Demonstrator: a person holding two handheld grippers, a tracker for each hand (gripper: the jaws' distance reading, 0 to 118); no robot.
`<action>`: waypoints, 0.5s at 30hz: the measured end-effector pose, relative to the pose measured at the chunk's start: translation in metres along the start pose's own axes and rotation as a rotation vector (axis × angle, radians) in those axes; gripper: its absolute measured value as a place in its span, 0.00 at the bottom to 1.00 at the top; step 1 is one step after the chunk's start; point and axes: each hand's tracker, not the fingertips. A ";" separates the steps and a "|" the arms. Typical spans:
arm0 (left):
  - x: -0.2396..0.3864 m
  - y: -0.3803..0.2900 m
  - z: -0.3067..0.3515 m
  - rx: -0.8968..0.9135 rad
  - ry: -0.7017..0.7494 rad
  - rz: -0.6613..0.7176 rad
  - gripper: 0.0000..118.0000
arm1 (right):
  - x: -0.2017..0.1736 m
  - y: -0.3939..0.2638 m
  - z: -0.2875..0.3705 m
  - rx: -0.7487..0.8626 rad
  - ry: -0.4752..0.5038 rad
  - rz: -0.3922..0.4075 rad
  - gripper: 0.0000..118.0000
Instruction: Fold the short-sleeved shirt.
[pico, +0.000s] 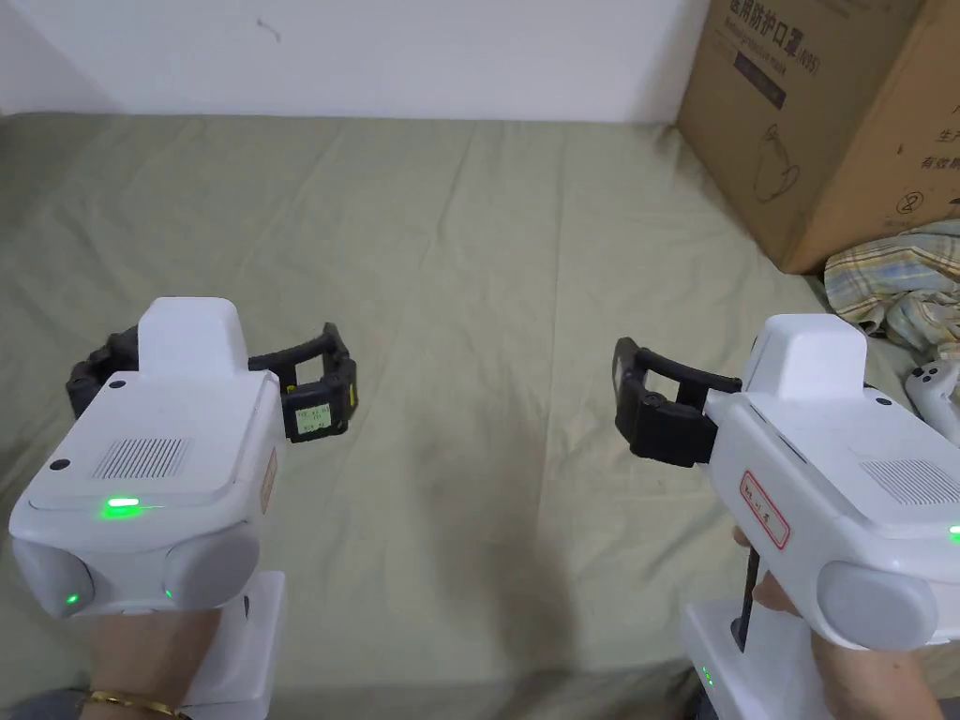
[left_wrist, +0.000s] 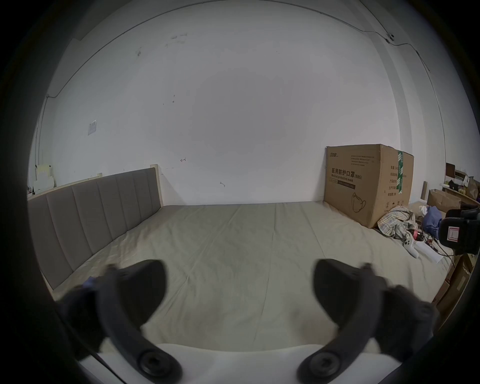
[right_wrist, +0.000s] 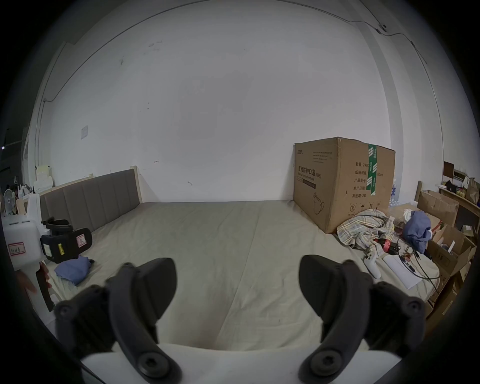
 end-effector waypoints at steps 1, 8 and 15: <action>0.001 -0.002 0.001 0.007 0.005 -0.007 1.00 | -0.002 0.001 0.000 -0.002 -0.001 0.007 0.93; 0.002 -0.004 -0.001 0.004 -0.002 -0.016 1.00 | -0.005 0.001 -0.001 -0.004 0.002 -0.007 1.00; 0.002 -0.003 -0.001 0.004 0.003 -0.014 1.00 | -0.005 0.004 0.001 -0.003 0.001 -0.007 1.00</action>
